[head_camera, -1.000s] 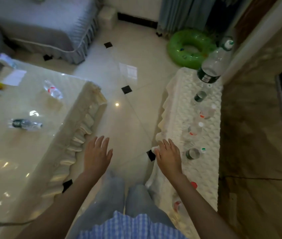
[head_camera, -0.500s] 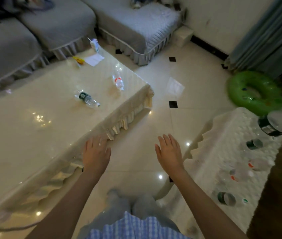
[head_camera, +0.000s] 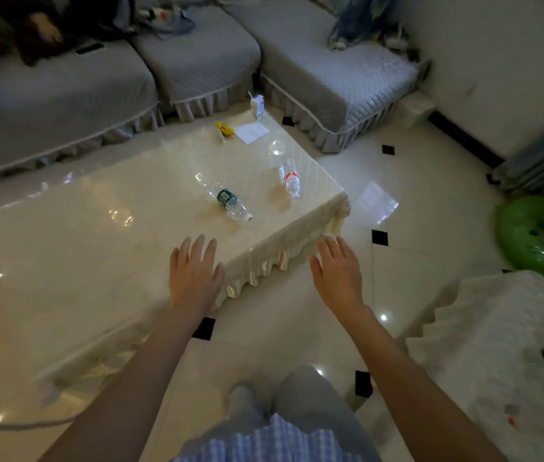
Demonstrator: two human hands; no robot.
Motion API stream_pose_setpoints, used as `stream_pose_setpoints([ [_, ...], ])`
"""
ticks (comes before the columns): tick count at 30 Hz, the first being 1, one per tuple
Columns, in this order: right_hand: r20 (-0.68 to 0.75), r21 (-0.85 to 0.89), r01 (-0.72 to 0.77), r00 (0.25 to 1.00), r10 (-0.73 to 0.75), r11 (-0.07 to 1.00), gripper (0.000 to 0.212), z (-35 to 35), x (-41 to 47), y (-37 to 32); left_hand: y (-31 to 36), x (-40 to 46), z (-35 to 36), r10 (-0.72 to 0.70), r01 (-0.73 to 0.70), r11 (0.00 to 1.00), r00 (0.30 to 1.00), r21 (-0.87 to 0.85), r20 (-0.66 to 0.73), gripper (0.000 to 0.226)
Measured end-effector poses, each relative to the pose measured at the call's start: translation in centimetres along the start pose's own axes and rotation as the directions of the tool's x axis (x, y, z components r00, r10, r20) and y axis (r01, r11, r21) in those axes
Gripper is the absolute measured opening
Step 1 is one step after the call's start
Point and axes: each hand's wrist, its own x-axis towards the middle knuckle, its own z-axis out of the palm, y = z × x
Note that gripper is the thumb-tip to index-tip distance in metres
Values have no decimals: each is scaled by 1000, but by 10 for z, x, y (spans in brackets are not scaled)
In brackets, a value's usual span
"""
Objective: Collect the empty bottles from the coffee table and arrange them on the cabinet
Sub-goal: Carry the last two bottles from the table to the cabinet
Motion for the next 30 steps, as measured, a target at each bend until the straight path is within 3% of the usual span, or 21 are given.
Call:
stream_pose_setpoints([
  [5, 99, -24, 22, 995, -20, 999, 41, 2, 46, -2, -5, 38, -1, -24, 24, 1000, 999, -10, -22, 46],
  [18, 68, 107, 63, 995, -71, 992, 43, 39, 210, 63, 45, 191, 33, -121, 121, 993, 993, 3, 3, 48],
  [23, 46, 83, 100, 993, -104, 992, 40, 46, 274, 89, 72, 246, 47, -170, 168, 985, 985, -38, -41, 45],
  [30, 89, 71, 138, 986, -144, 988, 40, 78, 340, 105, 79, 301, 86, -218, 218, 973, 976, -72, 3, 47],
])
